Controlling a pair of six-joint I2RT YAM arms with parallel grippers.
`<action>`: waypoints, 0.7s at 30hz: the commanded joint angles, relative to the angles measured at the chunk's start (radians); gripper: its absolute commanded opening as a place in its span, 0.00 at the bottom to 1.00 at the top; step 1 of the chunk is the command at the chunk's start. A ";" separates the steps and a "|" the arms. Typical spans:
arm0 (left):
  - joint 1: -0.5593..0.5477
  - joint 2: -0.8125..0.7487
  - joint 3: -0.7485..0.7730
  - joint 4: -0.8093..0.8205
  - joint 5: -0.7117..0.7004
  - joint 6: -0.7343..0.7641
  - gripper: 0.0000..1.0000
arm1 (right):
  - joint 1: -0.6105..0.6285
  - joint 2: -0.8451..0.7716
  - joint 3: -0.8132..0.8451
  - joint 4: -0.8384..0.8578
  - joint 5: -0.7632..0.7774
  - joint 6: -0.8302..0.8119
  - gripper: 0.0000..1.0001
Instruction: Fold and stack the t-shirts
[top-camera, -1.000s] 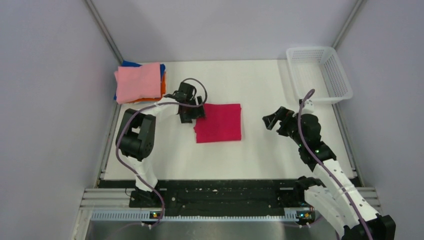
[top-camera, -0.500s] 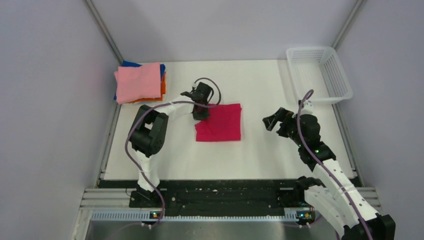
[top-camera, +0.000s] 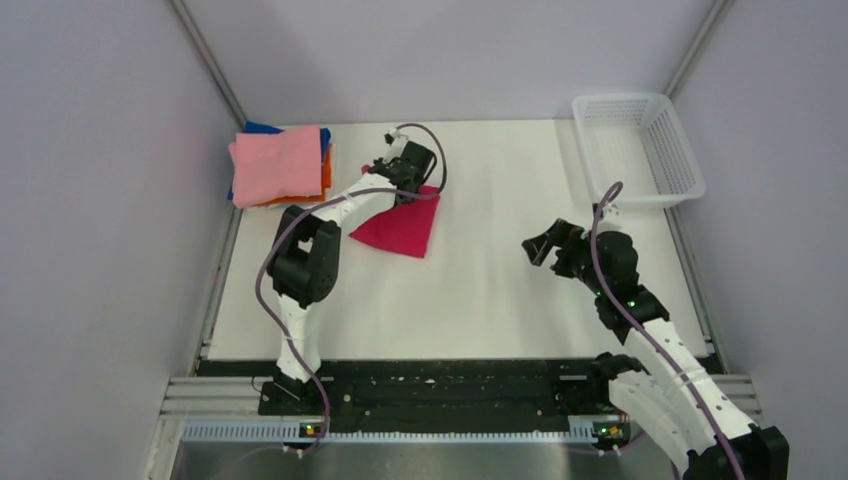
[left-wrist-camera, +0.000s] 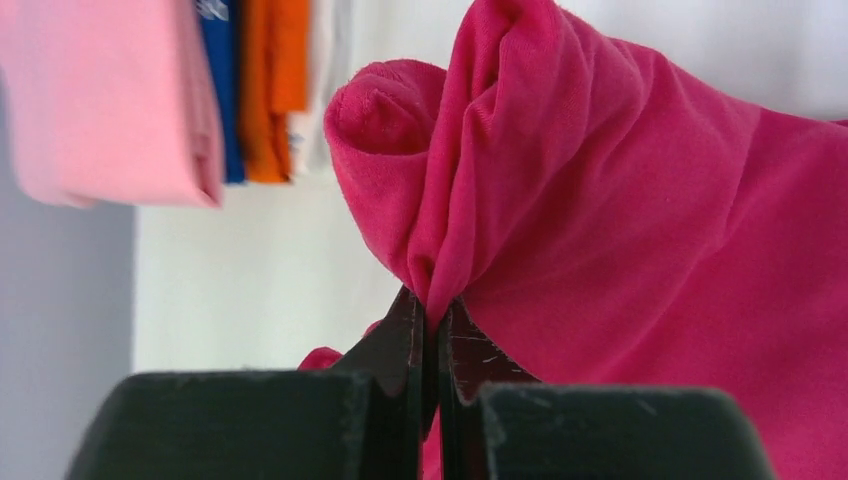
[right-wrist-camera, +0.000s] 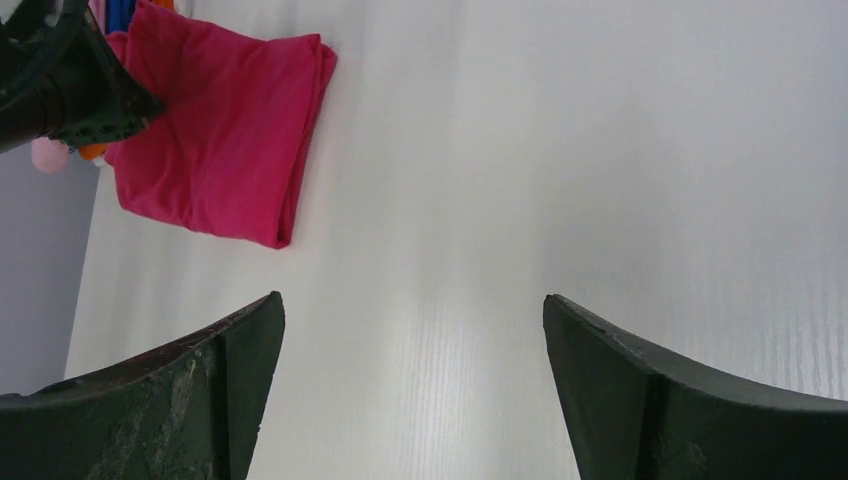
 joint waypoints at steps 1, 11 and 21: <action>0.024 -0.045 0.036 0.207 -0.181 0.270 0.00 | -0.007 0.002 0.006 0.047 -0.007 -0.013 0.99; 0.108 -0.129 0.072 0.349 -0.157 0.564 0.00 | -0.007 0.016 0.011 0.053 -0.005 -0.025 0.99; 0.162 -0.190 0.187 0.323 -0.121 0.646 0.00 | -0.007 0.033 0.014 0.052 -0.013 -0.026 0.99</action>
